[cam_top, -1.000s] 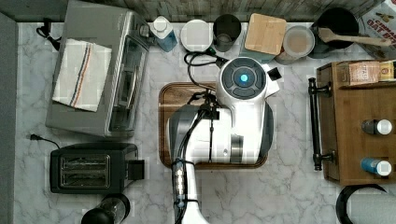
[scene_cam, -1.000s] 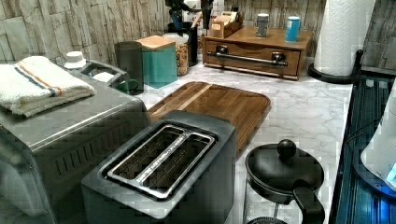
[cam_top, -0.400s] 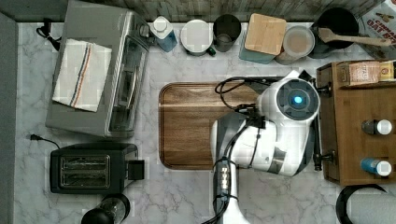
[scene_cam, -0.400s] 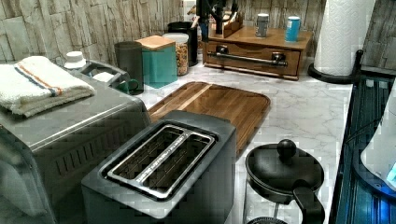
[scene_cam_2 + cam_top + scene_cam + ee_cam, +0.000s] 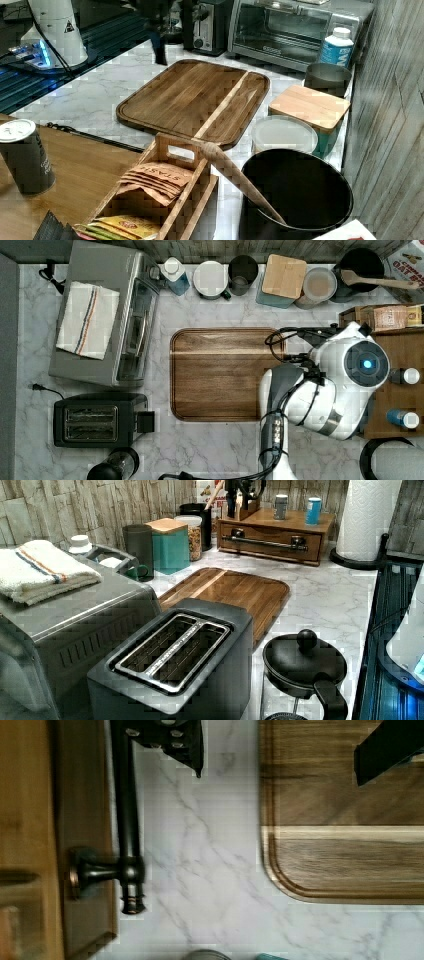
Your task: Open the drawer.
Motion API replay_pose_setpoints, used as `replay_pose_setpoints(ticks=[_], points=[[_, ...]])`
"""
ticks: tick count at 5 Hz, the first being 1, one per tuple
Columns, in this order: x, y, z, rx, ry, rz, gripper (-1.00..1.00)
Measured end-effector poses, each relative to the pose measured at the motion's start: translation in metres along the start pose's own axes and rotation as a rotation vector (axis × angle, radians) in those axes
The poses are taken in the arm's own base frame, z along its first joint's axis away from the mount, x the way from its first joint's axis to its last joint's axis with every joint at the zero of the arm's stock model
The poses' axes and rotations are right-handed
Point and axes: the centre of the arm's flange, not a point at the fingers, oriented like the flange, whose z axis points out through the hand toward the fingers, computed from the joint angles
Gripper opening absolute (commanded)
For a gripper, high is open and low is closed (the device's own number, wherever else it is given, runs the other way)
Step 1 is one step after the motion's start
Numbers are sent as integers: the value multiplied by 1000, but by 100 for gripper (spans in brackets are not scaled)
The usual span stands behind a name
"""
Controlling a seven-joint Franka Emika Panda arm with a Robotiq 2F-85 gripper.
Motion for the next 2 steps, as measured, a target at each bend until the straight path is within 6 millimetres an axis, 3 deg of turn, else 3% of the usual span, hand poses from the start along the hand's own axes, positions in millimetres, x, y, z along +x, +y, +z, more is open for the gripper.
replay_pose_setpoints(ticks=[2], points=[[-12, 49, 19, -38, 29, -86, 100]])
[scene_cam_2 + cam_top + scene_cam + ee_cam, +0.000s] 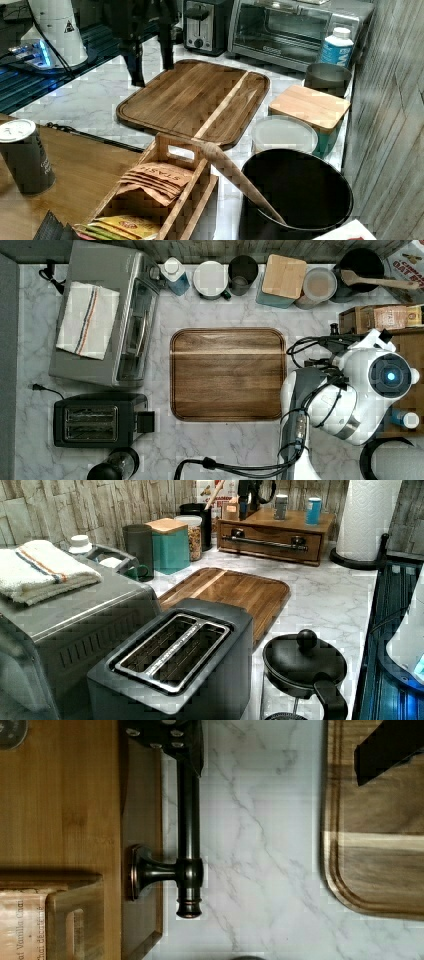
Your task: Open the drawer.
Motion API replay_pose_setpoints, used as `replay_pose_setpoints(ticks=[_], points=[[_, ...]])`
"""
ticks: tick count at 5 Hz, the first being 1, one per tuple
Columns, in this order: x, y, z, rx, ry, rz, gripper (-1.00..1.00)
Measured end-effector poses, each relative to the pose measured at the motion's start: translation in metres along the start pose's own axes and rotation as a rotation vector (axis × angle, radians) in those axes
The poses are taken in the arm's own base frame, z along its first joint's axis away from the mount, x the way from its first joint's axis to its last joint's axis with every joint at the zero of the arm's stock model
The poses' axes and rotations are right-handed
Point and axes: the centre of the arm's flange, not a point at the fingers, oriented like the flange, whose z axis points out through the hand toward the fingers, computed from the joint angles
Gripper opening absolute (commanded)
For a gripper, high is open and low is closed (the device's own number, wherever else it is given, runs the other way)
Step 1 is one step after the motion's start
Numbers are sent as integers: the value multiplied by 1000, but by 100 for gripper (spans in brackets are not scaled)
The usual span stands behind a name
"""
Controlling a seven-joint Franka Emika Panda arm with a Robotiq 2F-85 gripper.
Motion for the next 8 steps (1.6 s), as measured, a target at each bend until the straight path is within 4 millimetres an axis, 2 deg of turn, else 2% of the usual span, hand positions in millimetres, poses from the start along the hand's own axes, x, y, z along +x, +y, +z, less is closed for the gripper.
replay_pose_setpoints(ticks=[2, 4, 8], points=[[-8, 11, 19, 3, -37, -15, 100], [0, 17, 47, -67, 10, -39, 100], [-14, 9, 76, -97, 74, -33, 100]])
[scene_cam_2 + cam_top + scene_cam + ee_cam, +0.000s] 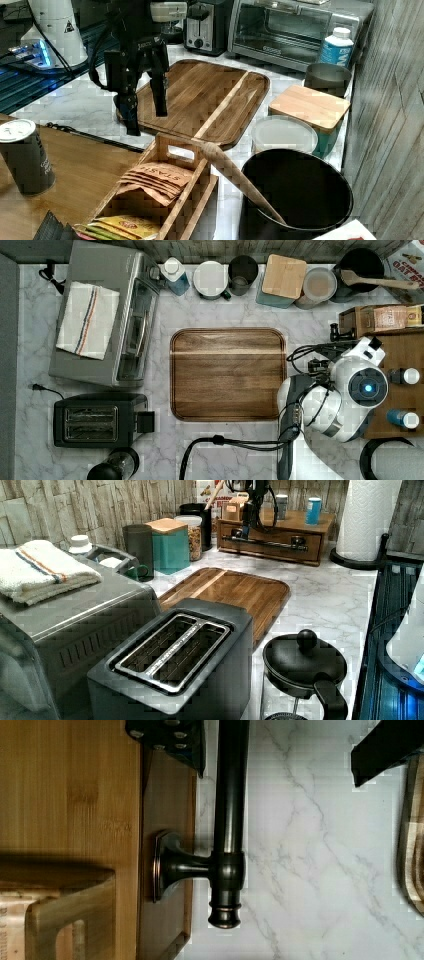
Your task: Open the drawer.
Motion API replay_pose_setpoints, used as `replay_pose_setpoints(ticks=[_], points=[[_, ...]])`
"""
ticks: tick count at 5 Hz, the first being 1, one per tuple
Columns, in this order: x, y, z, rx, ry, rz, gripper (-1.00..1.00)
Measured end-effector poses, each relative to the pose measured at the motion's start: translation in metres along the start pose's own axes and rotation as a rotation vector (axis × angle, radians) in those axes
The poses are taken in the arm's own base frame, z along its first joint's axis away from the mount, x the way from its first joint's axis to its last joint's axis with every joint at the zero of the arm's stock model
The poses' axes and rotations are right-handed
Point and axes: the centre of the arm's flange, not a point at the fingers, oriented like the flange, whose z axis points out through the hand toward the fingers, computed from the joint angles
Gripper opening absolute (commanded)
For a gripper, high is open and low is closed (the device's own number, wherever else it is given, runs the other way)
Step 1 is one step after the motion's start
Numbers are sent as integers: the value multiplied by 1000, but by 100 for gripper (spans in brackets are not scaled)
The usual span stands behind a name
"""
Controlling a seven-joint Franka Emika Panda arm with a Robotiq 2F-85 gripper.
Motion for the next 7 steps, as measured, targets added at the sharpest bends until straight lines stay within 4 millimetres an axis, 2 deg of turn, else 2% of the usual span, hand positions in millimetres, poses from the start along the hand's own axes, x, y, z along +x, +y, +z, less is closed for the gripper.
replay_pose_setpoints(ticks=[1, 2, 3, 4, 5, 7], points=[[-4, 7, 11, 5, 27, 63, 100], [-15, 11, 37, 20, 3, 110, 100], [-30, 10, 65, 63, -37, 163, 100], [-48, 6, 80, 82, -65, 181, 100], [-55, 5, 79, 71, -63, 182, 100], [-55, -2, 71, 119, -74, 167, 100]])
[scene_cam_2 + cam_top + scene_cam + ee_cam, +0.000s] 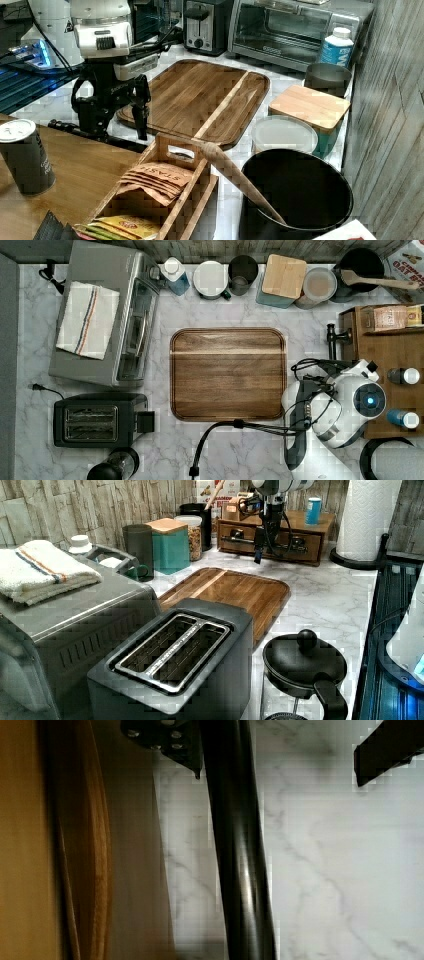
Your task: Open the drawer.
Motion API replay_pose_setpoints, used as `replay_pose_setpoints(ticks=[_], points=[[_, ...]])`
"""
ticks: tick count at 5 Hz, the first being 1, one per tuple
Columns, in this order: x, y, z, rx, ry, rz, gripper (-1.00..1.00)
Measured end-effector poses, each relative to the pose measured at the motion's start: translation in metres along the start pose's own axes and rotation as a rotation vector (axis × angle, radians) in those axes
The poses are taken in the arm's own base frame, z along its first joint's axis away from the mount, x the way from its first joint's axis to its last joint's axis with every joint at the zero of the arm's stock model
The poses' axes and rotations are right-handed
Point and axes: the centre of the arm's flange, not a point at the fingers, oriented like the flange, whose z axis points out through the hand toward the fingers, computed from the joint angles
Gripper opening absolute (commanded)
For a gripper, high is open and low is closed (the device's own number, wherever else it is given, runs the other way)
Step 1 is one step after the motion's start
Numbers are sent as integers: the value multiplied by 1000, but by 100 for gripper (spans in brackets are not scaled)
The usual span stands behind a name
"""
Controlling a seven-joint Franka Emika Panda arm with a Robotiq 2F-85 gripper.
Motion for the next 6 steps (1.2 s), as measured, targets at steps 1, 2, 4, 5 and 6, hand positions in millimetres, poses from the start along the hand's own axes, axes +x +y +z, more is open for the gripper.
replay_pose_setpoints(ticks=[1, 2, 4, 5, 6], points=[[-3, -8, -5, 111, -7, -55, 100], [-6, -13, -9, 160, -28, -124, 100], [-9, -30, -9, 127, -2, -109, 100], [-8, -48, -12, 134, -10, -42, 100], [-8, -78, -13, 141, -19, -23, 100]])
